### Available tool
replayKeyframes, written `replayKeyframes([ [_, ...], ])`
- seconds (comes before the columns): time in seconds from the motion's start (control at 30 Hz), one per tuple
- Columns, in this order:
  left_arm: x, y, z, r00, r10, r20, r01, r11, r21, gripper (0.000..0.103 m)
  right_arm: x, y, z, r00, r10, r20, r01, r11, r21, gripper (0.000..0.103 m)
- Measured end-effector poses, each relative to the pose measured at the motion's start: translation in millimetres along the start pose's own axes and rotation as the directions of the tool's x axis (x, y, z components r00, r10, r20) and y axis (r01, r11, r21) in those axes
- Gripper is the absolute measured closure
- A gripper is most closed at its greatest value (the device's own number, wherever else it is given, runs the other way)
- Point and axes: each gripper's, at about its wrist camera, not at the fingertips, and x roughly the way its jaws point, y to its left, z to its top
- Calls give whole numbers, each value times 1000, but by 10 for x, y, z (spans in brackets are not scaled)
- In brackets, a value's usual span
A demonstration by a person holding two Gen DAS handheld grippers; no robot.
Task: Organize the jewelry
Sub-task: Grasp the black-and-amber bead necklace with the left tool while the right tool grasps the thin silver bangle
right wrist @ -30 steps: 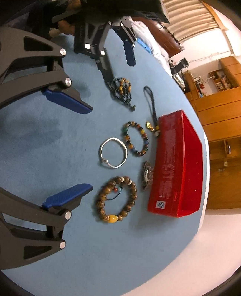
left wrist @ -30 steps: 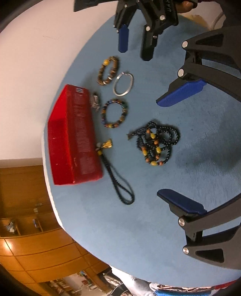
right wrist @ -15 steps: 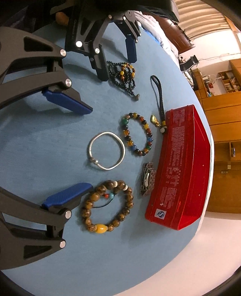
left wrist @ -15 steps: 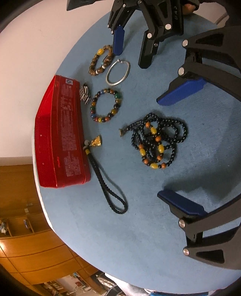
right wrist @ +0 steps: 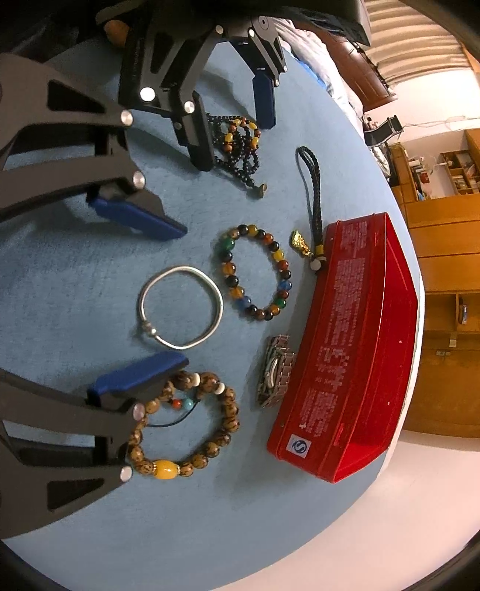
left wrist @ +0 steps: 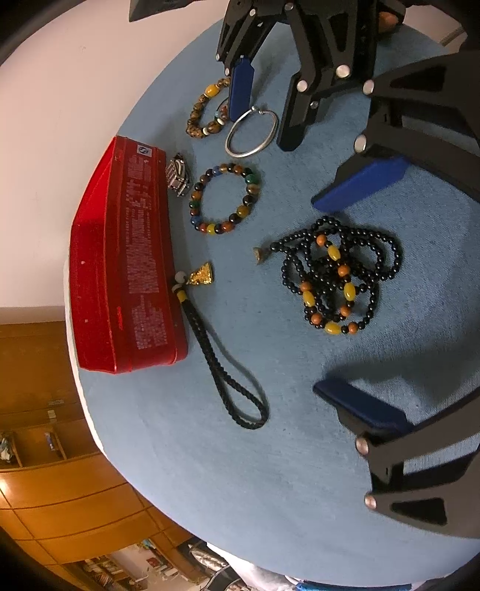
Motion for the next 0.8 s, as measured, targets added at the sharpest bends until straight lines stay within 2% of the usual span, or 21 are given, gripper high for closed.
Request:
replayKeyframes([
  [0.1,-14,-19,21,1000,-13,9,13,1000,8,35,-10,-9,4,1000,1,2,-1,1000,0,57],
  [0.17,-25,-27,25,1000,-23,13,23,1000,9,52,-21,-24,3,1000,9,0,-9,1000,3,58],
  [0.27,-36,-23,27,999,-32,12,32,999,5,70,-32,-31,-5,1000,11,1,-11,1000,4,58],
  [0.37,-53,-10,38,999,-46,8,47,999,-4,79,-50,-45,-10,1000,25,0,-25,1000,12,58],
  [0.47,-91,4,40,998,-66,4,66,998,-17,81,-95,-69,-17,999,48,-1,-48,999,26,58],
  [0.57,-131,11,51,997,-71,11,71,997,-19,88,-144,-73,-32,998,58,1,-58,998,32,58],
  [0.8,-204,-13,78,997,-80,23,81,997,-19,90,-273,-49,-19,997,79,22,-79,996,31,58],
])
